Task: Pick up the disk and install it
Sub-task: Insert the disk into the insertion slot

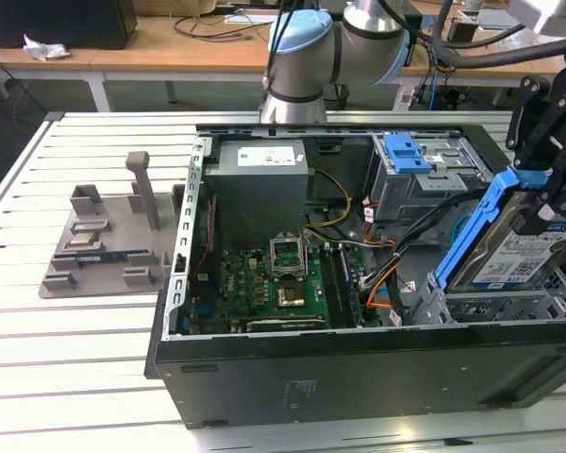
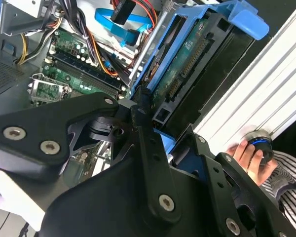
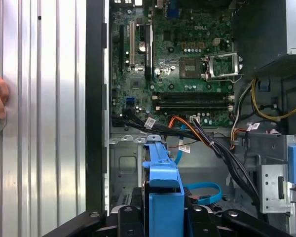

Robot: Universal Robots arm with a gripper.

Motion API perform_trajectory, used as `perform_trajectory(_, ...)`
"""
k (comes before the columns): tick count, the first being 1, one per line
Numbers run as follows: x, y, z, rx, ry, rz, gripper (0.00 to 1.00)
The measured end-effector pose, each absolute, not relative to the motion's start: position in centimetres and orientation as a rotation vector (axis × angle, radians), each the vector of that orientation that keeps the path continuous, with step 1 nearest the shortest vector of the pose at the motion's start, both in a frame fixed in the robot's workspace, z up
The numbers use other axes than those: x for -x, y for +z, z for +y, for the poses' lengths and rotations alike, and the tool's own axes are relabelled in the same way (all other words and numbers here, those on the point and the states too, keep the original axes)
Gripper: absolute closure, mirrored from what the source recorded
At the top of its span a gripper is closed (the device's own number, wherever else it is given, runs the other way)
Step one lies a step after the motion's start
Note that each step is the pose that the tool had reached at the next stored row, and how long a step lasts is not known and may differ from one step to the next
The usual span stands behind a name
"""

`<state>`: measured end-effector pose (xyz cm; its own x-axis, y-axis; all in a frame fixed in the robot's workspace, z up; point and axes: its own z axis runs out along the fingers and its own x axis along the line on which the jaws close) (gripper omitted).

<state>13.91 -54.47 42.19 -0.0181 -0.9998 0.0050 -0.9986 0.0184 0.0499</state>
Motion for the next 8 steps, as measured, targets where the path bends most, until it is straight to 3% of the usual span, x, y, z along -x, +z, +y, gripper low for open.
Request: perform_trajectory(8, -13.9, 40.5, -54.5, -2.173, -0.05, -2.214, 0.63)
